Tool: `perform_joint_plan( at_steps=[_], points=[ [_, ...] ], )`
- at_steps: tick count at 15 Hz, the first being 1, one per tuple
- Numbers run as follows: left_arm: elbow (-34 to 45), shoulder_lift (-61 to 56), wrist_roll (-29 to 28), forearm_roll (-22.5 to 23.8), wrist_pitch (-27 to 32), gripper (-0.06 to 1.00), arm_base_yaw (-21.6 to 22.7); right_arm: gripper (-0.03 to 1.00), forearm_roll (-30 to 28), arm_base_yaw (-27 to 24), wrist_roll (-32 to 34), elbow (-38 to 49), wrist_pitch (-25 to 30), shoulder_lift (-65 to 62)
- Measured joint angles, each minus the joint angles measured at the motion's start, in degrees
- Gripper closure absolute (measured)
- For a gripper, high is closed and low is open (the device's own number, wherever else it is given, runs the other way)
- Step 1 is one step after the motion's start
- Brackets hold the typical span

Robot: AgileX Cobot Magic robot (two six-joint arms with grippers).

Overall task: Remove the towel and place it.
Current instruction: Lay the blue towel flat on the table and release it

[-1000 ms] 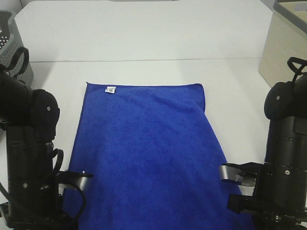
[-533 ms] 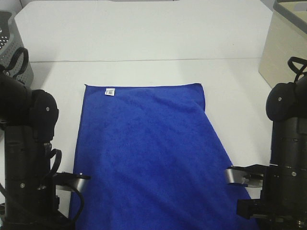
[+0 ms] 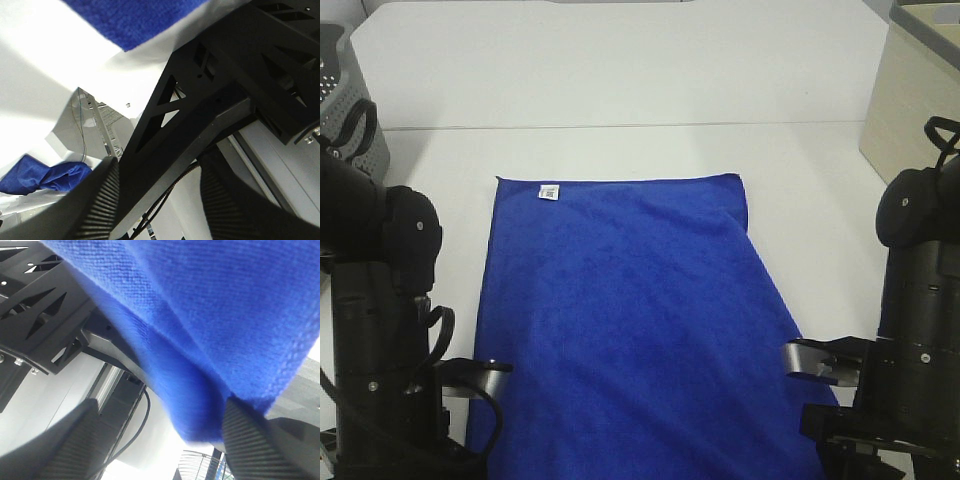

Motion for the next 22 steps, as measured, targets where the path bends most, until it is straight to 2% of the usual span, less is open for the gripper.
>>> perform_joint_plan(
  at_steps=[3,7,8,9,12,14,17,20,22],
  points=[
    [0.0,0.0,-1.8,-0.1,0.0,0.47,0.0,0.25,-0.1,0.0,1.4,0.1,0.0,-5.7],
    [0.0,-0.2,-4.1,-0.1,0.0,0.47,0.0,0.24,-0.7,0.0,2.9,-0.3,0.2,-13.2],
    [0.1,-1.3,-4.7,-0.1,0.0,0.47,0.0,0.24,-1.3,0.0,2.9,-2.0,0.2,-15.2],
    [0.1,-5.9,-5.4,0.0,0.1,0.47,0.0,0.24,-2.7,0.0,2.9,-7.3,0.2,-18.3],
    [0.1,-14.4,-8.4,1.7,0.2,0.47,0.0,0.24,-5.6,0.0,4.0,-15.2,-3.3,-21.4],
    [-1.6,-19.4,-12.7,4.2,0.3,0.47,0.0,0.24,-6.2,0.0,6.6,-19.0,-4.4,-21.4],
    [-9.1,-23.8,-17.8,10.1,0.5,0.47,1.0,0.24,-6.5,0.0,7.4,-21.8,-5.1,-21.4],
    [-18.0,-24.2,-22.1,16.2,0.5,0.47,3.7,0.24,-7.6,0.0,9.0,-21.9,-5.7,-21.4],
    [-22.8,-24.2,-23.7,19.1,0.5,0.47,6.9,0.24,-10.9,-0.2,11.8,-23.1,-6.6,-21.4]
  ],
)
